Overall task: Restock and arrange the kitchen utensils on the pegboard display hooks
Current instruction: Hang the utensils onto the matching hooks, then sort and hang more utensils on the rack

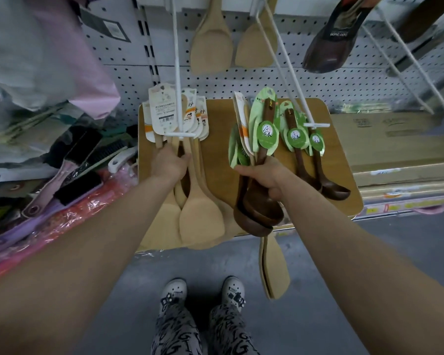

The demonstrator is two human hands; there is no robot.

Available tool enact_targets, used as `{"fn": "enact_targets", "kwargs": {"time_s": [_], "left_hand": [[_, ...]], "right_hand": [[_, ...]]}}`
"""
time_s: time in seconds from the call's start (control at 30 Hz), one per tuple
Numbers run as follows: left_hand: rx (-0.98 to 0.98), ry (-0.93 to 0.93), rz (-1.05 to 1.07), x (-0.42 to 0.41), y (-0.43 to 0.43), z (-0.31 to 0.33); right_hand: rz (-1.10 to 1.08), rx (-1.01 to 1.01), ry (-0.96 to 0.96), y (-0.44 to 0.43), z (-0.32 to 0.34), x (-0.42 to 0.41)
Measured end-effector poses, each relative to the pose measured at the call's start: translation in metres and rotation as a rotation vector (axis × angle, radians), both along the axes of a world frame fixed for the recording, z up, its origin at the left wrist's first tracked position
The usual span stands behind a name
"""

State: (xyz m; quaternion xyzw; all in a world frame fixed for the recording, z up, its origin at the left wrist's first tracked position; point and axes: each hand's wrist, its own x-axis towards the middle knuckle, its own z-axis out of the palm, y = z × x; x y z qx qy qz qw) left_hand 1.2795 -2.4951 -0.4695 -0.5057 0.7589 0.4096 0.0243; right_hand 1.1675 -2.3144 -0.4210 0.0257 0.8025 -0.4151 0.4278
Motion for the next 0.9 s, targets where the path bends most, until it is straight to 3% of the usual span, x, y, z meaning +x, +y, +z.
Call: {"fn": "enact_targets", "kwargs": {"time_s": [0.1,0.17,0.23,0.37,0.5,0.67,0.8,0.9], "left_hand": [[-0.171,-0.004,-0.072,0.012,0.014,0.011],[-0.249,0.135,-0.072,0.014,0.031,0.028],[-0.033,0.225,-0.132,0.008,0.053,0.045],[0.739,0.176,-0.179,-0.008,0.097,0.070],[0.966,0.281,-0.068,-0.013,0.102,0.082],[0.887,0.262,-0.139,-0.006,0.087,0.090],[0.632,0.242,-0.036,0.008,0.071,0.088],[0.585,0.322,0.036,0.023,0.050,0.087]], "right_hand": [[-0.017,-0.017,-0.012,0.003,0.008,0.001],[-0.031,-0.034,-0.010,0.005,0.015,-0.002],[-0.038,-0.035,-0.007,0.006,0.019,-0.004],[-0.014,-0.034,-0.038,-0.001,0.026,-0.006],[0.067,-0.012,-0.085,-0.012,0.036,-0.009],[0.123,0.032,-0.120,-0.035,0.033,-0.004],[0.037,-0.155,-0.297,-0.052,0.046,0.006],[-0.007,-0.258,-0.364,-0.062,0.046,0.008]]}}
